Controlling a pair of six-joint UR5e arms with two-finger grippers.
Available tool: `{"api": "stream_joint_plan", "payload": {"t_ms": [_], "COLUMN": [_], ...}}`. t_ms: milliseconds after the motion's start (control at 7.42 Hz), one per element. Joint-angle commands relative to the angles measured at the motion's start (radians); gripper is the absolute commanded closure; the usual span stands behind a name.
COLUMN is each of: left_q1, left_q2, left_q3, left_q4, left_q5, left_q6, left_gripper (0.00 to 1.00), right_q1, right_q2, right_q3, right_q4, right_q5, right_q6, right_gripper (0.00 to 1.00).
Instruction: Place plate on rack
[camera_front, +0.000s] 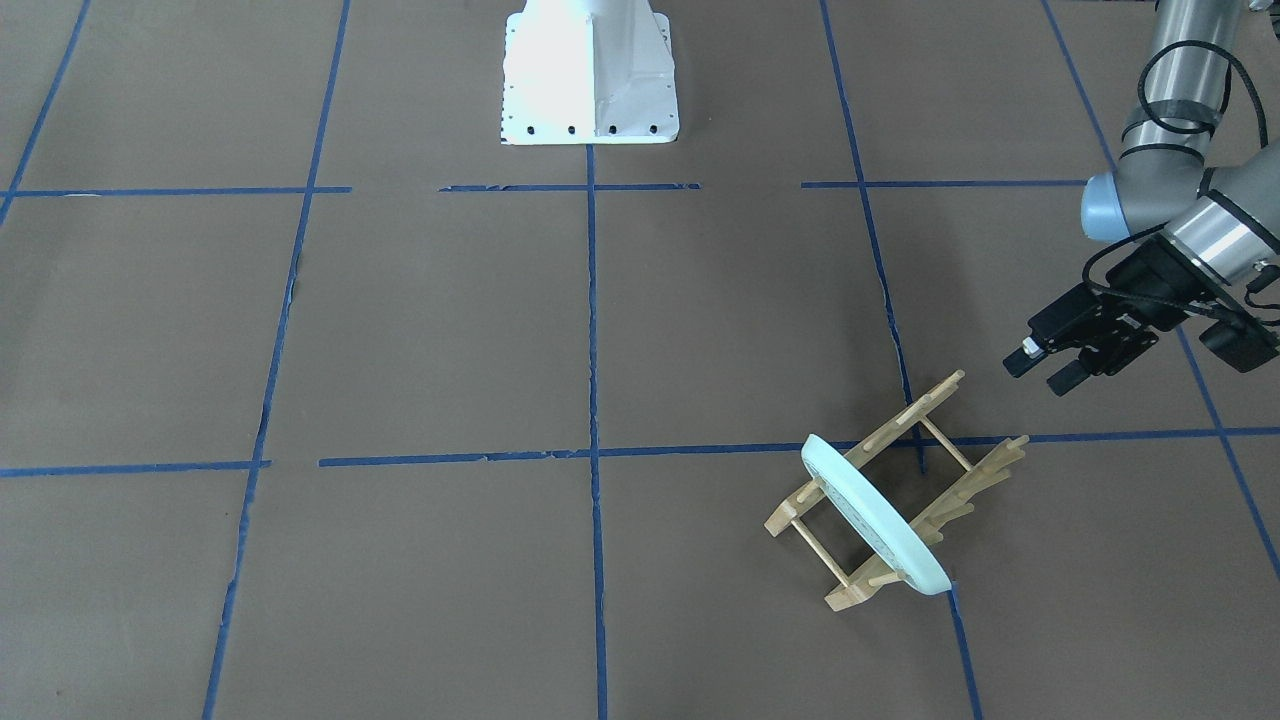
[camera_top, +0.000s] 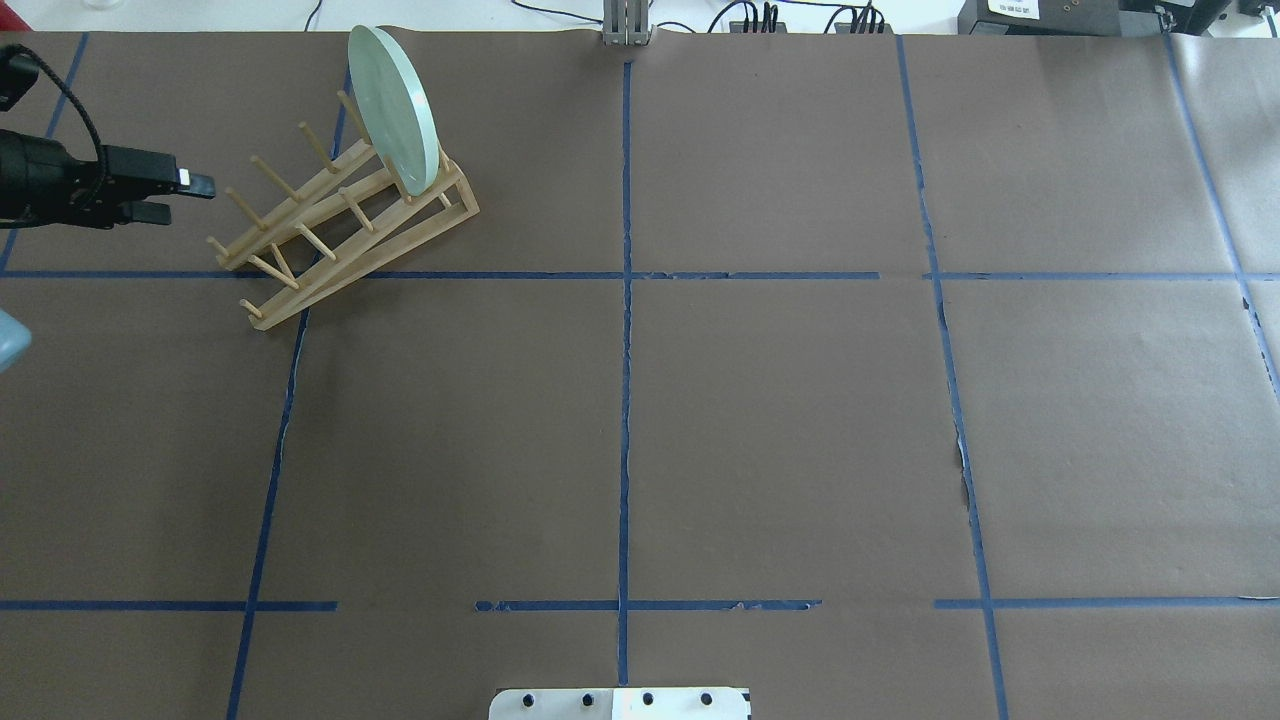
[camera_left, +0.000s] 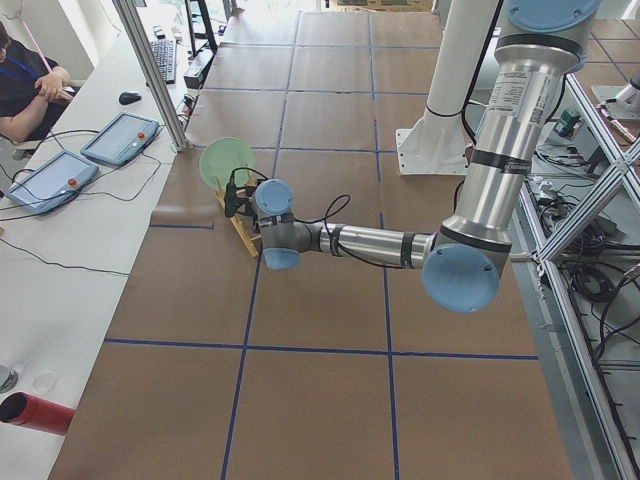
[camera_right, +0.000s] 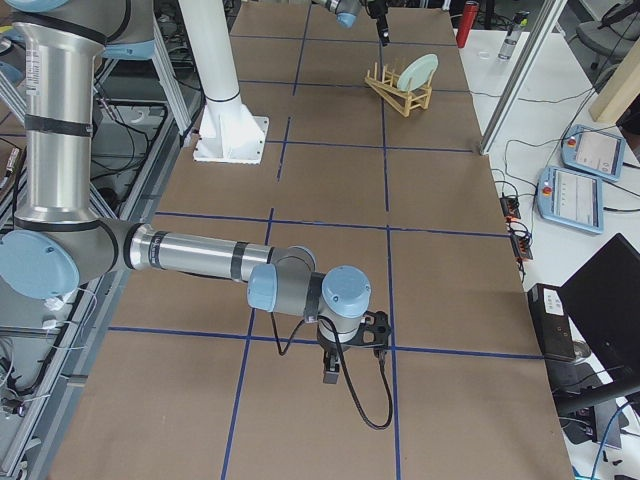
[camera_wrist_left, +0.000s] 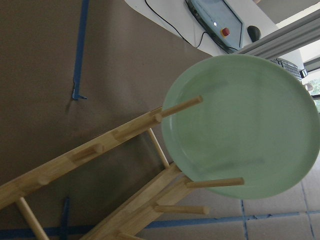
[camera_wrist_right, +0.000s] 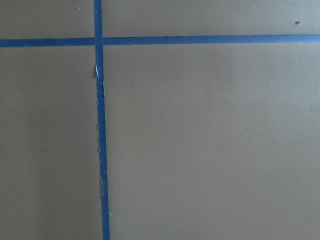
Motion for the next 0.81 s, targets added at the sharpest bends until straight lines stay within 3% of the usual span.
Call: {"api": "stream_joint_plan", "payload": {"t_ms": [0, 270, 674], "left_q1": [-0.134, -0.313, -0.487], "left_q2": [0.103, 0.120, 0.116], "left_q3": [-0.005, -0.019, -0.124], "left_q4": [0.292, 0.571, 1.073], "left_q5": [0.000, 0.002, 0.008], "left_q6": [0.534, 0.975, 1.379], "left_gripper": [0.00, 0.00, 0.00], "right_q1": [0.000, 0.000, 0.001], "right_q2": [0.000, 0.000, 0.000], "right_q3": [0.001, -0.001, -0.001], "right_q4": [0.000, 0.000, 0.000], "right_q5": [0.000, 0.000, 0.000], "right_q6": [0.000, 0.000, 0.000], "right_gripper": [0.00, 0.00, 0.00]}}
